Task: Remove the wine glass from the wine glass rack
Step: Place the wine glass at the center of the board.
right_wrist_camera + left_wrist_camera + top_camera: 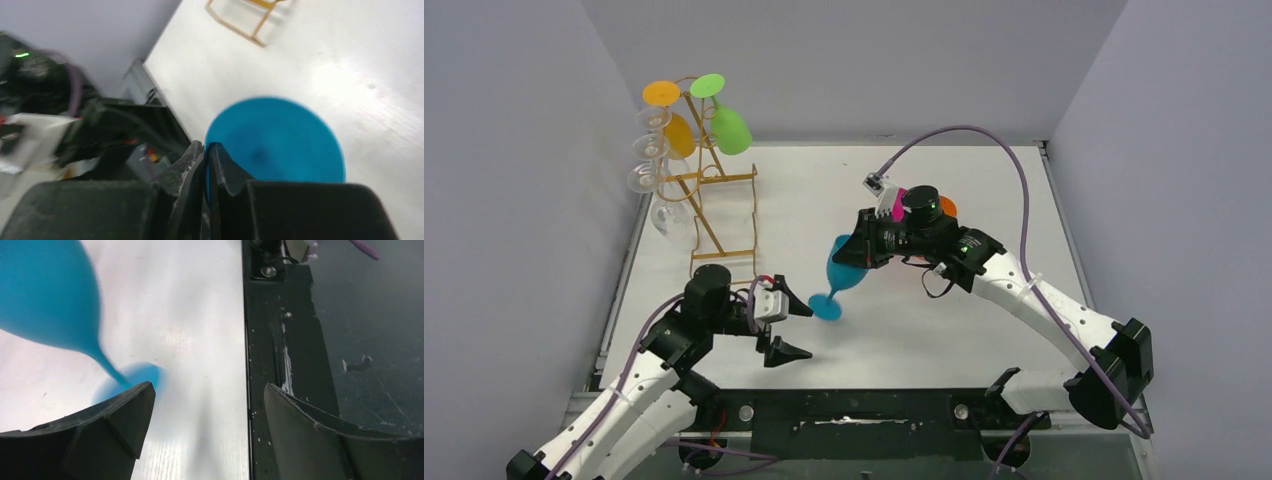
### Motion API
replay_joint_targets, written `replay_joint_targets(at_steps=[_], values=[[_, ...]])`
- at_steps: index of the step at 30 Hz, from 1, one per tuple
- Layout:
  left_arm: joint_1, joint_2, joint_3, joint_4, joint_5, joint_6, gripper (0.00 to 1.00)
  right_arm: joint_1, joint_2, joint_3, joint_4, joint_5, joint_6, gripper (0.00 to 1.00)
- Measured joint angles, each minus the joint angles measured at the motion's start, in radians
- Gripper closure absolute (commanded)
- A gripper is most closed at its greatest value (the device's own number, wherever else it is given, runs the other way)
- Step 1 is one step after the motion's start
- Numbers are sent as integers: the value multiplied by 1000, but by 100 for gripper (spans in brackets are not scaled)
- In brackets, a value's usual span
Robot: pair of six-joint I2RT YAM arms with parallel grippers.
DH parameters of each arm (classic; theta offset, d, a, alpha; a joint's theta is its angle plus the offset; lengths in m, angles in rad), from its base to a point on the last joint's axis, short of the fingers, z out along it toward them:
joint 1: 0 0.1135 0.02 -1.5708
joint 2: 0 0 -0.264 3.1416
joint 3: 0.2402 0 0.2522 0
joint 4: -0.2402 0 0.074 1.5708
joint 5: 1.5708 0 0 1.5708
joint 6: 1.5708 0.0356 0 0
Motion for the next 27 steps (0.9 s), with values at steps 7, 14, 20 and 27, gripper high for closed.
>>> replay_joint_targets(at_steps=[7,14,20,27], values=[[-2,-91,47,51,-153,-150,18,77,-2,-36,-68,404,-42,100],[-2,-106,47,84,-261,-328,17,139,-48,-38,-188,778,-41,100],[-2,-32,93,71,-378,-472,16,156,-105,-53,-277,1048,-3,100],[-2,90,201,80,-389,-541,16,113,-263,-175,-368,1262,115,100]])
